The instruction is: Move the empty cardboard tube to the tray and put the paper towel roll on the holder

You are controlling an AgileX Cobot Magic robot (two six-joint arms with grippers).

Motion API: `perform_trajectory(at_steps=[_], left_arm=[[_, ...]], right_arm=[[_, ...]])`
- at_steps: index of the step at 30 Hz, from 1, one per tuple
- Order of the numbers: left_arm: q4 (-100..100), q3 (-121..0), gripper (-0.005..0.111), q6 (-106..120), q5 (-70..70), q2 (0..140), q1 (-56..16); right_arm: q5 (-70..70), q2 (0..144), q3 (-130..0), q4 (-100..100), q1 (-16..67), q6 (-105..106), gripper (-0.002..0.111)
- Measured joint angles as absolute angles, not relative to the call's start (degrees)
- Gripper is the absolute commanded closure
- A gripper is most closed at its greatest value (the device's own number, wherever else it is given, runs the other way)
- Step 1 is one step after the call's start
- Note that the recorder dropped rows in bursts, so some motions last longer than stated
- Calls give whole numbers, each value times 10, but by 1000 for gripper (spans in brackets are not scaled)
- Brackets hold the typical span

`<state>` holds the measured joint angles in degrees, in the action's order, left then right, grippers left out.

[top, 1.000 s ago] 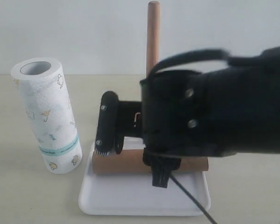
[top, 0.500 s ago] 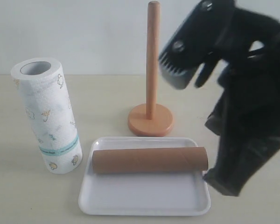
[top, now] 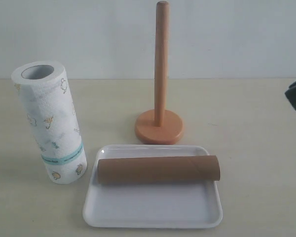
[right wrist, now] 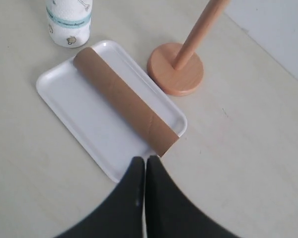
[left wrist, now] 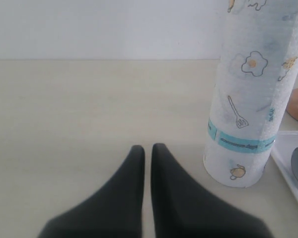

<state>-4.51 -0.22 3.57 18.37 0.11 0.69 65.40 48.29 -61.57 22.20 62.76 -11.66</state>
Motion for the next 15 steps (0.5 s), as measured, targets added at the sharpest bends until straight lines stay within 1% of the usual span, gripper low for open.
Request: perform_trajectory(at_steps=[8,10,12,13,14,15], left_arm=[[-45,-2,103,36,184,1,7],[-45,-2,103,36,184,1,7],[-45,-2,103,36,184,1,7],[-45,-2,103,36,184,1,7],[-45,-2,103,36,184,1,7],[-45,-2,103,36,184,1,7]], right_arm=[[656,464,-616,219,628,-117,108],[633,456,-616,217,616,-122,108],[544,435,-603,215,583,-159,108],[469,415,-571,205,539,-183,108],[423,403,-547,198,511,-196,108],[330,380,-491,175,456,-218,108]])
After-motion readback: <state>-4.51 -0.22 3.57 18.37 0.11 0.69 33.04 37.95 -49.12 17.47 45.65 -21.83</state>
